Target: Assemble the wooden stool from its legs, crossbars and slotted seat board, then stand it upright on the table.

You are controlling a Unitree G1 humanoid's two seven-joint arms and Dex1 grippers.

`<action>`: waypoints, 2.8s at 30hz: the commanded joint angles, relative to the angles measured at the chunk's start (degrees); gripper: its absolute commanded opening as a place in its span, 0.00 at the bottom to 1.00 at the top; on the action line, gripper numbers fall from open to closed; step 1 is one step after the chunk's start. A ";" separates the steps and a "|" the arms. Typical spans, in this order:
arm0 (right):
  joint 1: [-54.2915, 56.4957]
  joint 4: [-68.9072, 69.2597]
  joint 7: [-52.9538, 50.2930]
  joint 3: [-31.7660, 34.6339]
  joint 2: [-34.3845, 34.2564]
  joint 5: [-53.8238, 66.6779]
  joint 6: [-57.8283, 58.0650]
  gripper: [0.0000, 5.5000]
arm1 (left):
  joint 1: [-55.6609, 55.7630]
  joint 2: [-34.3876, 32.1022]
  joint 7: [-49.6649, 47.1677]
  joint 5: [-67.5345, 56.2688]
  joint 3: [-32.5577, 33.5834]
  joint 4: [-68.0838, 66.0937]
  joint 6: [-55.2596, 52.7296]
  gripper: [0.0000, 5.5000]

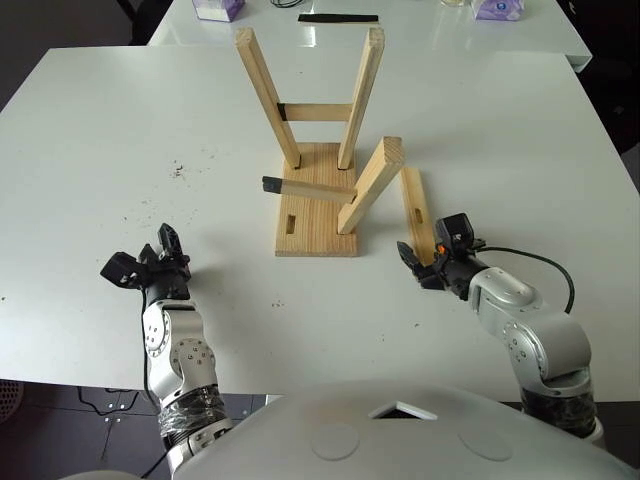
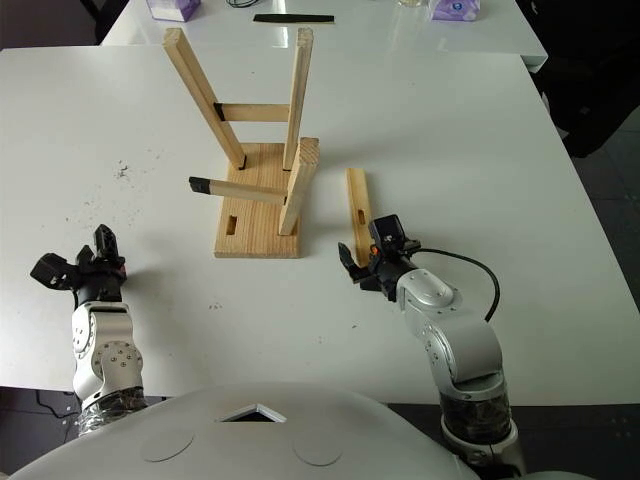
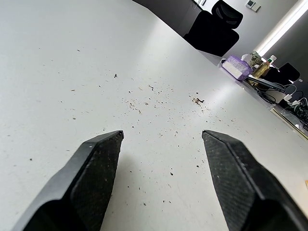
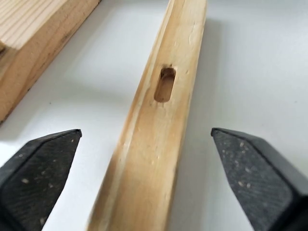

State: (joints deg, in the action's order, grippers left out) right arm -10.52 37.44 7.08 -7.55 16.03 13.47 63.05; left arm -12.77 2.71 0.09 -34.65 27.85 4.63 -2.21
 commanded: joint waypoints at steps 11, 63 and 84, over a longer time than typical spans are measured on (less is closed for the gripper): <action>-2.68 -3.24 0.83 0.77 1.77 -1.54 -1.03 0.68 | -0.78 1.34 -2.03 1.79 -0.71 0.23 0.37 0.55; 44.33 -13.40 30.83 22.14 14.42 65.03 -7.51 0.38 | 53.10 -39.08 23.29 -66.39 -10.46 12.18 -52.52 0.70; 47.13 -20.92 47.52 12.19 20.20 51.18 -8.96 0.38 | 48.81 -38.01 27.35 -62.43 -13.96 17.52 -49.30 0.52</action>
State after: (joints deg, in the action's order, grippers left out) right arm 35.40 17.40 54.91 4.83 35.23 66.50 53.88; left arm 36.43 -35.28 26.26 -97.28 13.81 20.75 -52.11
